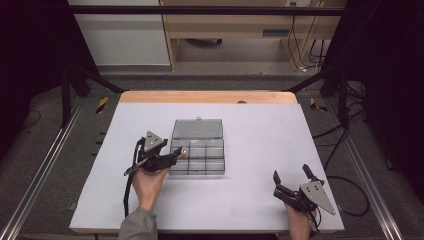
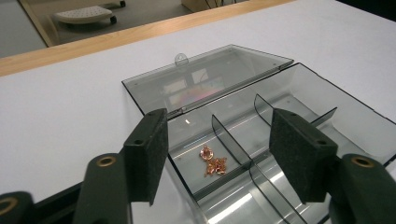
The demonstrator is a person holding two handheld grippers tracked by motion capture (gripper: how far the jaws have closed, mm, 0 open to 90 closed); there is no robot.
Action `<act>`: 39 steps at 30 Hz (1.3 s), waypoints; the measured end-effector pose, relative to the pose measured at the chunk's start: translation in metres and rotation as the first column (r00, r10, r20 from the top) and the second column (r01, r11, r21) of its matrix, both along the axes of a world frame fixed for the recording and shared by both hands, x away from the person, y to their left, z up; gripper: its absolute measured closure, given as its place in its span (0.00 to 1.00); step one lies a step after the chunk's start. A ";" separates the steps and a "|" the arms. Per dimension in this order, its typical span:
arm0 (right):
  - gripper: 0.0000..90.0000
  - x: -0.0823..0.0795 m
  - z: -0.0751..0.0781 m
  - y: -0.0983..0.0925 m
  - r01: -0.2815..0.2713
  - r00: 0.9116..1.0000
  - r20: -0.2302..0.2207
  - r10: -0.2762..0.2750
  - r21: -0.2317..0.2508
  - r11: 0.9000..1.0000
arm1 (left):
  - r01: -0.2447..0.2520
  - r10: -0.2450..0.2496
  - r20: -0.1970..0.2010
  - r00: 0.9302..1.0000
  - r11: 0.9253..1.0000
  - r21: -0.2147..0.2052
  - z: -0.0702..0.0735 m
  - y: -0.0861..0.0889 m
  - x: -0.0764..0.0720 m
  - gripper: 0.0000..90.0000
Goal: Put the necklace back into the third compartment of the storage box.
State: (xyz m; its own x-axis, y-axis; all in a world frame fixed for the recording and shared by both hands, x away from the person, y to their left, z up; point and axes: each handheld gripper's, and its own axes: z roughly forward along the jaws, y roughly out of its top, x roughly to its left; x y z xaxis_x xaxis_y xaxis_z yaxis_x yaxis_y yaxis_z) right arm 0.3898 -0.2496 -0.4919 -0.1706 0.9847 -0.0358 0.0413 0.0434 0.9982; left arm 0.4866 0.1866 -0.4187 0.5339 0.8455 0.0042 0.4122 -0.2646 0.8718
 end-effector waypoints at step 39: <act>0.04 -0.001 0.000 0.000 0.005 1.000 0.010 -0.005 -0.003 1.000 | -0.102 0.137 0.321 0.937 0.987 -0.123 -0.025 0.093 -0.078 0.03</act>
